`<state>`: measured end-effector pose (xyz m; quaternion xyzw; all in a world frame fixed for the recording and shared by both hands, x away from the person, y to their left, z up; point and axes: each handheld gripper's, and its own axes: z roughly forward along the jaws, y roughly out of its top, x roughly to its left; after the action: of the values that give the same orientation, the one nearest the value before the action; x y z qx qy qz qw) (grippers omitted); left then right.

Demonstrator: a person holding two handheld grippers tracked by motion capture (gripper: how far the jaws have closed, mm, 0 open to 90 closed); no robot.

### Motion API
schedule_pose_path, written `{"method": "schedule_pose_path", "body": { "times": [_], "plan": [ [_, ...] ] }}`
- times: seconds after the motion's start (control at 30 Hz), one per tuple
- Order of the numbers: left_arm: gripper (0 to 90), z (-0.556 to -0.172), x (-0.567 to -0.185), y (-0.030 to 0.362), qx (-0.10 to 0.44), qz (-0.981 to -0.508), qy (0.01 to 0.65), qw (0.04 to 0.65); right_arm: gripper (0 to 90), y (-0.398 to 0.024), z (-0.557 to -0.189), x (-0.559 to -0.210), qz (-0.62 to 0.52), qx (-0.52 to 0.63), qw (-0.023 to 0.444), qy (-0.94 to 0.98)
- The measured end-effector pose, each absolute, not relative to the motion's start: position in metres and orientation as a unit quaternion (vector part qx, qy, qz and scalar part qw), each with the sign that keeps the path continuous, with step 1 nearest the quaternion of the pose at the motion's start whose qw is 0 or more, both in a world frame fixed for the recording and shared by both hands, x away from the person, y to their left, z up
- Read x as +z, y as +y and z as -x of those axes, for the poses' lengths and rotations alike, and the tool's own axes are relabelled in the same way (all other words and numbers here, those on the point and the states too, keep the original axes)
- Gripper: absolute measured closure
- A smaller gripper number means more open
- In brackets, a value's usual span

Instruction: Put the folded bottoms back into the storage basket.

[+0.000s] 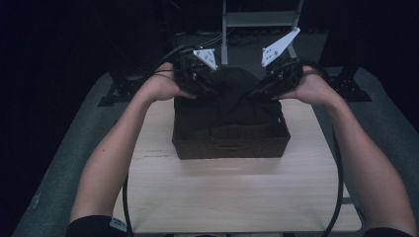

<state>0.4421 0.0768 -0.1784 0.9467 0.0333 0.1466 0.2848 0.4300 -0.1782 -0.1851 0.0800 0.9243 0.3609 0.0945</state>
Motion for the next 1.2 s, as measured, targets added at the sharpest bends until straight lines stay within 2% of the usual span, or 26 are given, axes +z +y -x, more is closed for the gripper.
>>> {"method": "schedule_pose_path", "body": {
  "times": [0.6,1.2],
  "plan": [
    [73.9,-0.474,-0.185,0.072,0.143,-0.949,0.039,0.279,71.8,-0.181,-0.461,-0.191,-0.089,0.36,0.092,0.924],
    [74.0,-0.502,-0.214,0.067,0.127,-0.952,0.057,0.274,71.8,-0.181,-0.487,-0.217,-0.108,0.348,0.079,0.928]
  ]
}}
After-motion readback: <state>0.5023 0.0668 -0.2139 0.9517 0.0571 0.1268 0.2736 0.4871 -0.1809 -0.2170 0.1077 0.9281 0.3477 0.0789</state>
